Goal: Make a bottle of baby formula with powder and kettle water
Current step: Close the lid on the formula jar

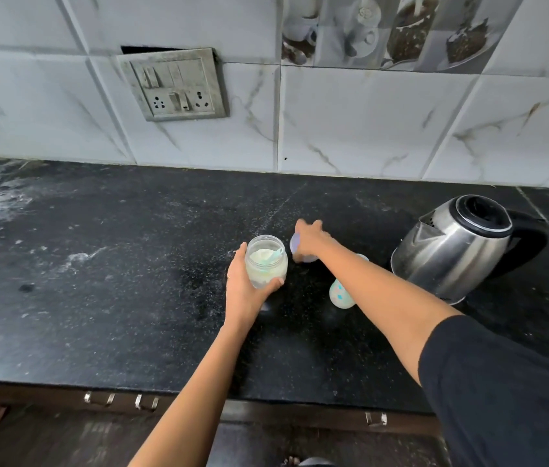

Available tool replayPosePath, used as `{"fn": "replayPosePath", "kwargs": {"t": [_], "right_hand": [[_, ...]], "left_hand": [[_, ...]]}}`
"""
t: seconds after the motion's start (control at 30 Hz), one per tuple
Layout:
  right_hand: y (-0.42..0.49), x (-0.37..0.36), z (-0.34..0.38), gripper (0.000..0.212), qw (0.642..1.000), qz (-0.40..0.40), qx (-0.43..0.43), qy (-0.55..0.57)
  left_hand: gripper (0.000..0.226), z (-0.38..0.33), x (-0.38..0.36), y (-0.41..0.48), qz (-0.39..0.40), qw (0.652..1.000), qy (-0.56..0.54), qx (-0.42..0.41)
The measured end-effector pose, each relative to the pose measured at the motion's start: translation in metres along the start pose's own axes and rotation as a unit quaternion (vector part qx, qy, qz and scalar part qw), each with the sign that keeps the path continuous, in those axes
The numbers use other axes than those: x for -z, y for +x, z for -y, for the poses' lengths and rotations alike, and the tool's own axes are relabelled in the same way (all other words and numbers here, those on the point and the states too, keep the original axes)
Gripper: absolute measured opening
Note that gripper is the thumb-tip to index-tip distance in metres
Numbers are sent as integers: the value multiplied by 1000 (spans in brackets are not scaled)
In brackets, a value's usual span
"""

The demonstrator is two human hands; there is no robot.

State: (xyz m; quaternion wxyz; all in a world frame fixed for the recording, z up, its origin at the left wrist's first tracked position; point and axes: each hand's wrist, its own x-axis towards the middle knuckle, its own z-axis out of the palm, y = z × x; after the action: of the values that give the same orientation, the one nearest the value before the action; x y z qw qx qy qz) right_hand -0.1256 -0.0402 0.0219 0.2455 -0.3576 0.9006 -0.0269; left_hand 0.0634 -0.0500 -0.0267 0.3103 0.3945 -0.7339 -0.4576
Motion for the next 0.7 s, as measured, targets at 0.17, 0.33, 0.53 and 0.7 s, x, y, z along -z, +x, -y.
{"fn": "replayPosePath", "kwargs": {"t": [0.17,0.33,0.53,0.7], "right_hand": [[-11,53,21,57,874,-53,106,472],[-31,25,10,53,886,-20,235,400],[-43,-7,-2,66,927,14,228,297],[-51,-4,-3,91,942,-5,285,179]], "left_hand": [[98,1,4,7,36,999,-10,-1],[81,1,8,9,40,999,-35,-3],[80,8,10,10,48,997,-54,20],[80,10,10,9,47,996,-76,26]]}}
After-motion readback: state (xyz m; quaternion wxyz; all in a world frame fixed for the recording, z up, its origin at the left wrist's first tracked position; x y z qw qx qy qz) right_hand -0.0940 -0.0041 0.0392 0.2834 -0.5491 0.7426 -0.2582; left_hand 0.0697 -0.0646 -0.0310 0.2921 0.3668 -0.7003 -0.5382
